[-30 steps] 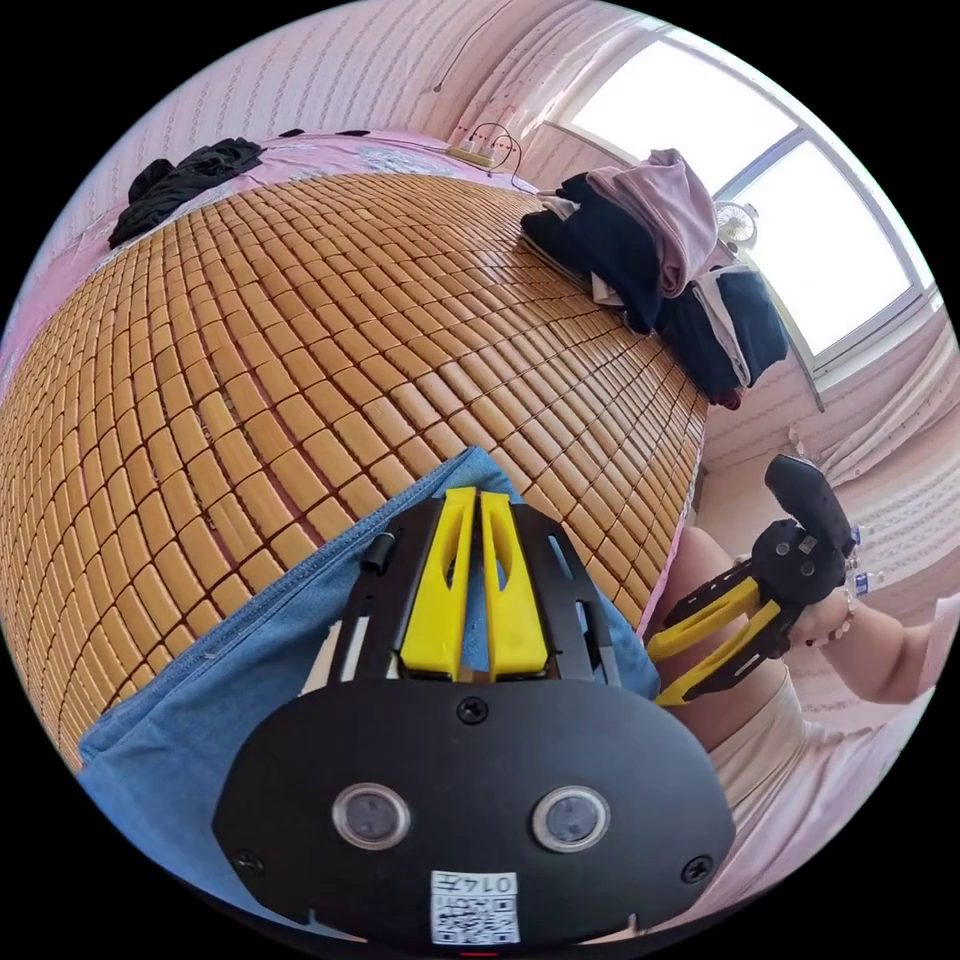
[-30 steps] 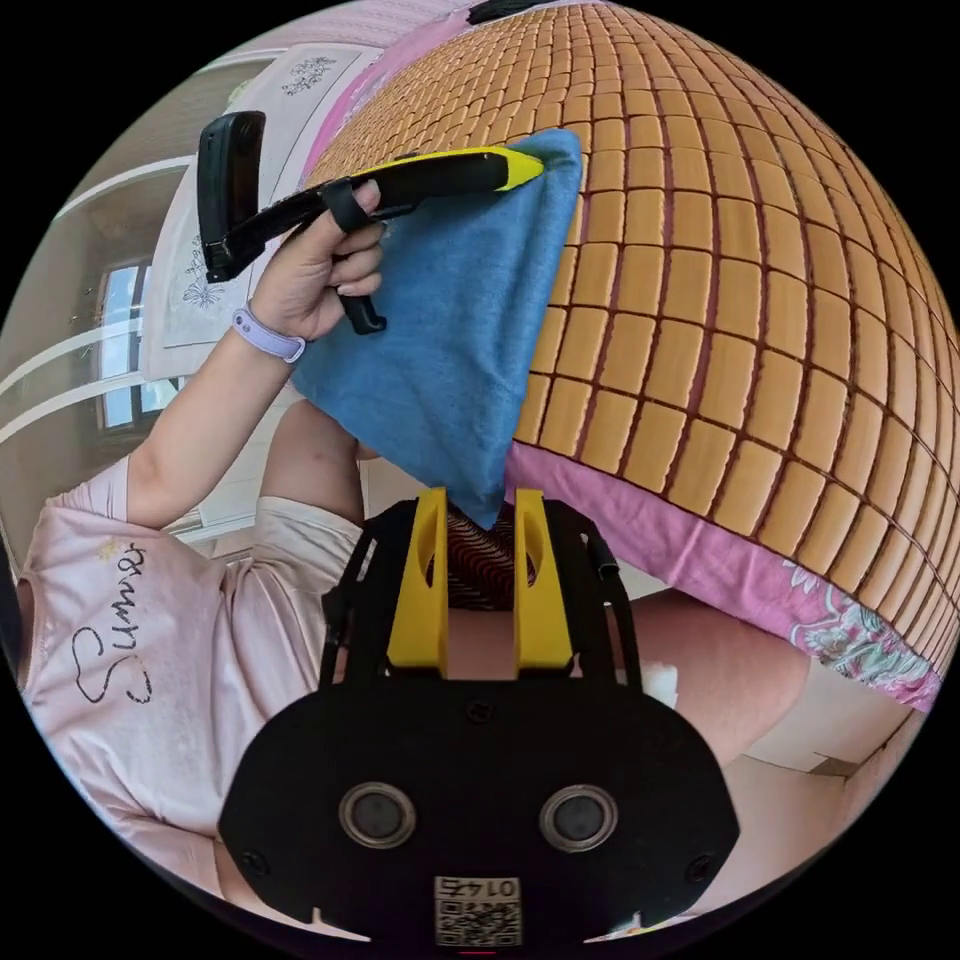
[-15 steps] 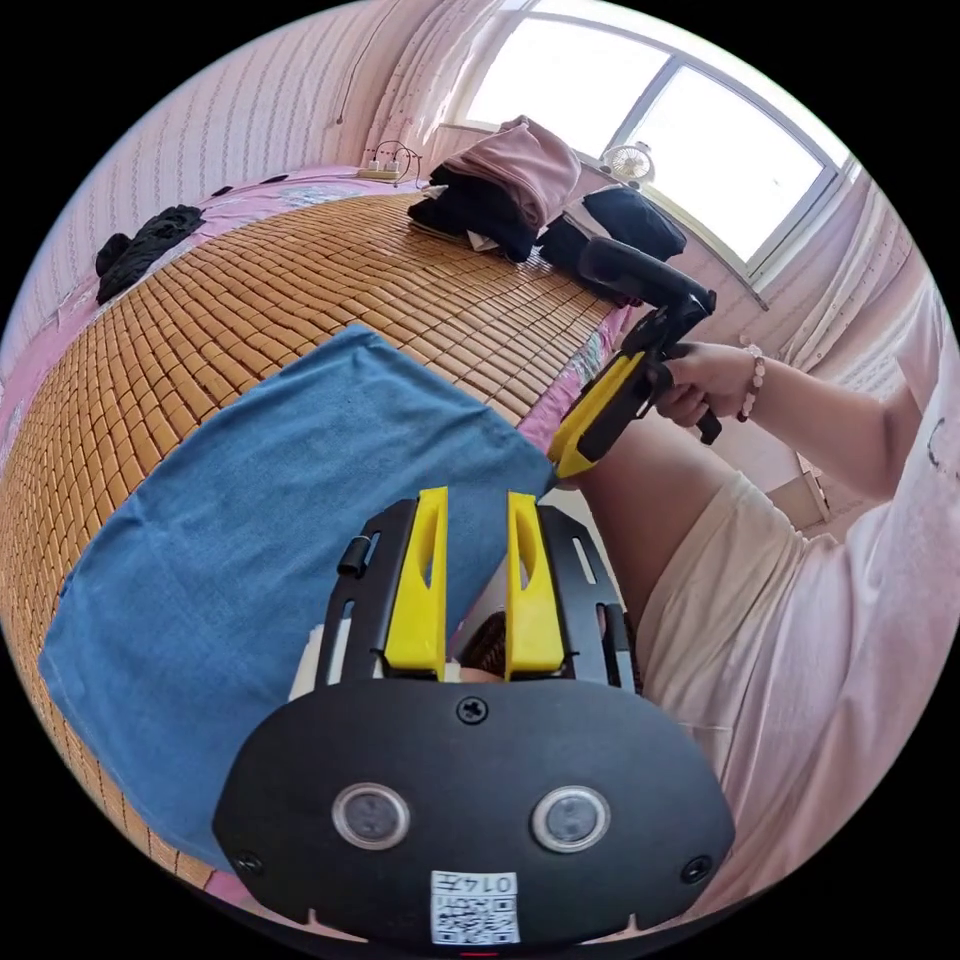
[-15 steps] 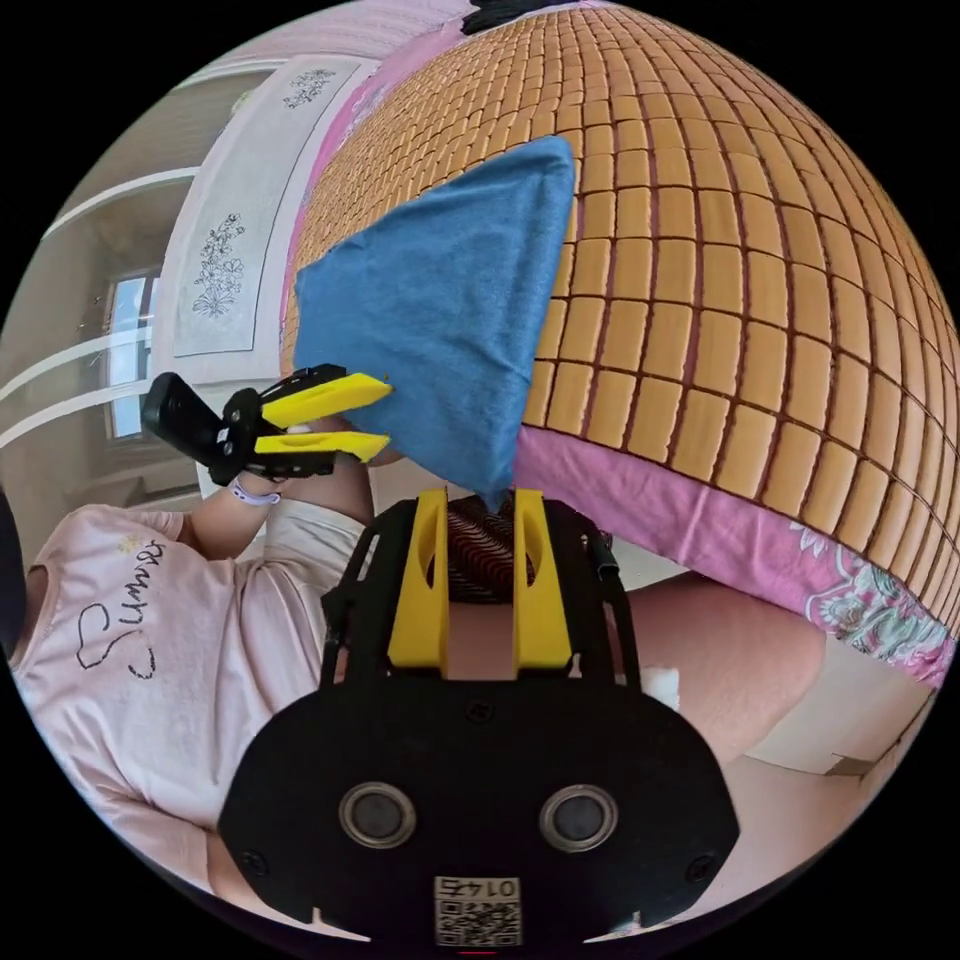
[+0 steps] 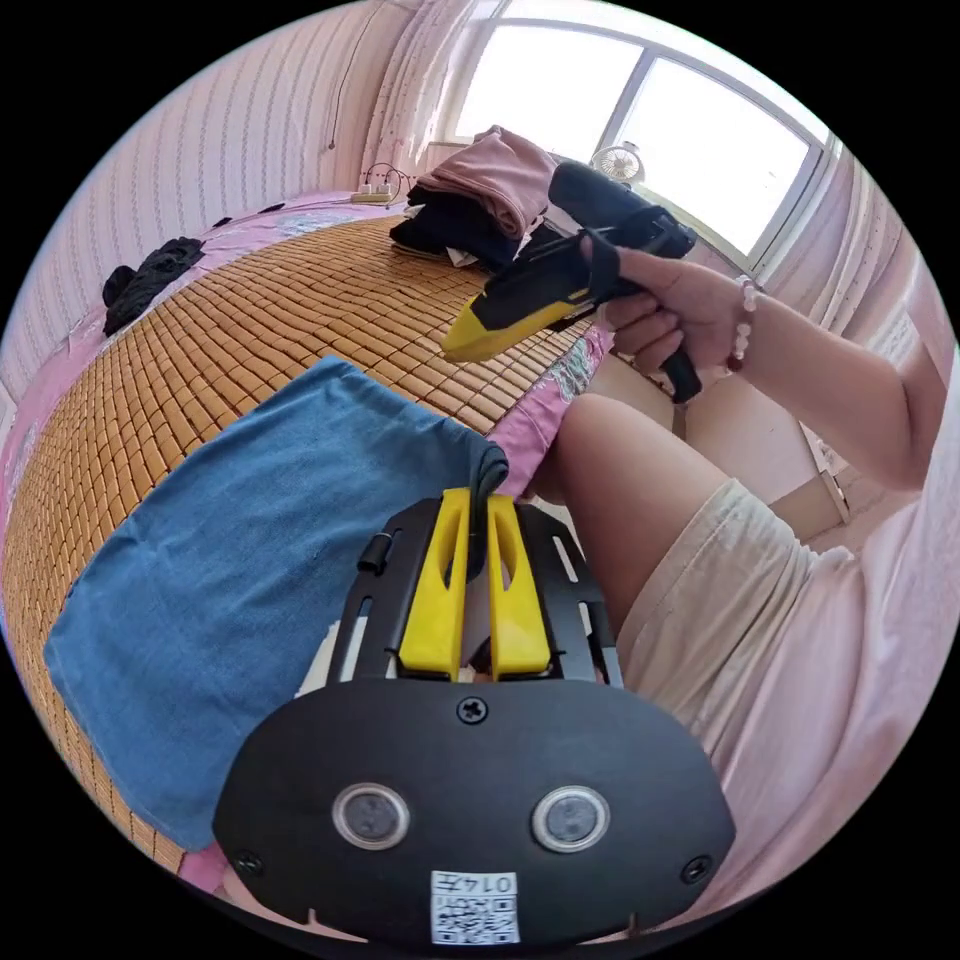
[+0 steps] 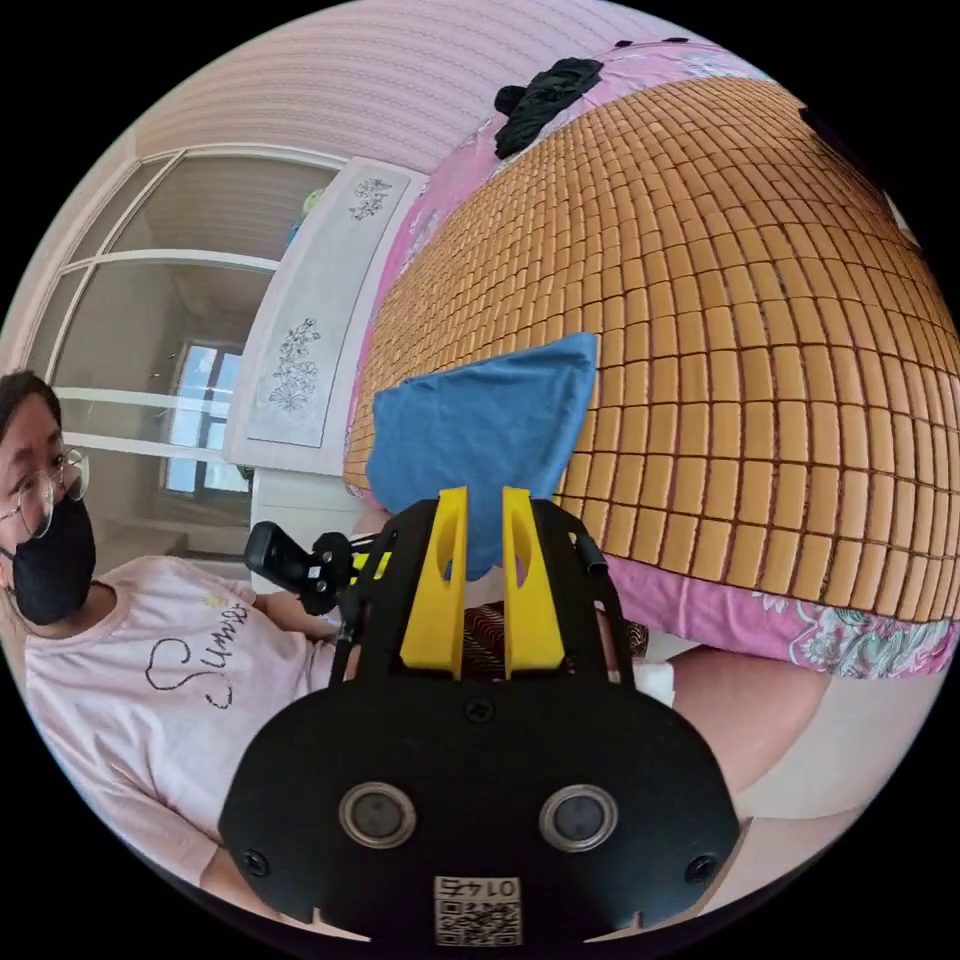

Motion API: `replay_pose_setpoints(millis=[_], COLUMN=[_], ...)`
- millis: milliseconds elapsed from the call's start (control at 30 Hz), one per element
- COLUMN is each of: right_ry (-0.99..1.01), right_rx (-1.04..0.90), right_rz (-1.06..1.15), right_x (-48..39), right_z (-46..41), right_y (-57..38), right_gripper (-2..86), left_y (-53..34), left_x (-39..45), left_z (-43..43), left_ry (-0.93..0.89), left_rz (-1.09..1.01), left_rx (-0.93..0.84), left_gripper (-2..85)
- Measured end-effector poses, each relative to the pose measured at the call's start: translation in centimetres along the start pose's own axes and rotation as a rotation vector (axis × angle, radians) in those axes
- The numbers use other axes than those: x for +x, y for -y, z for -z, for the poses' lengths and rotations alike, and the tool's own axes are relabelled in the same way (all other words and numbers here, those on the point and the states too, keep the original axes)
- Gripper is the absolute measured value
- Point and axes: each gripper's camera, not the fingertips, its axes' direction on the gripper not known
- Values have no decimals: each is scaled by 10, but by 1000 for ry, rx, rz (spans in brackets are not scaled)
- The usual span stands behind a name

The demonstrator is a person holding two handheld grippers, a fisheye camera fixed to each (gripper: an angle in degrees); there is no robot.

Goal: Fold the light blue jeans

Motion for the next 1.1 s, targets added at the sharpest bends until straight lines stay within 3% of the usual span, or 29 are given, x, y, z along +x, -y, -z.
replay_pose_setpoints(millis=[167,233,333,500,800,967,1100], right_ry=[127,108,131,276,70,219,203], right_rx=[142,207,129,237,495,389,268], right_rz=[-182,-175,-149,-125,24,145,252], right_x=[41,43,47,51,-22,-82,-105], right_z=[-36,-41,-54,-20,80,-1,-79], right_y=[11,13,20,1,-32,7,27], right_gripper=[115,88,36,12,14,30,47], left_y=[-18,-25,-32,-28,1,-39,-101], left_x=[-8,-11,-12,-12,-46,-85,-133], left_z=[30,47,67,88,127,164,198], left_ry=[-75,-109,-110,-168,-409,-274,-42], left_rz=[-26,-37,-45,-95,9,120,429], left_rx=[31,43,64,148,464,502,334], left_gripper=[13,12,13,11,12,28,63])
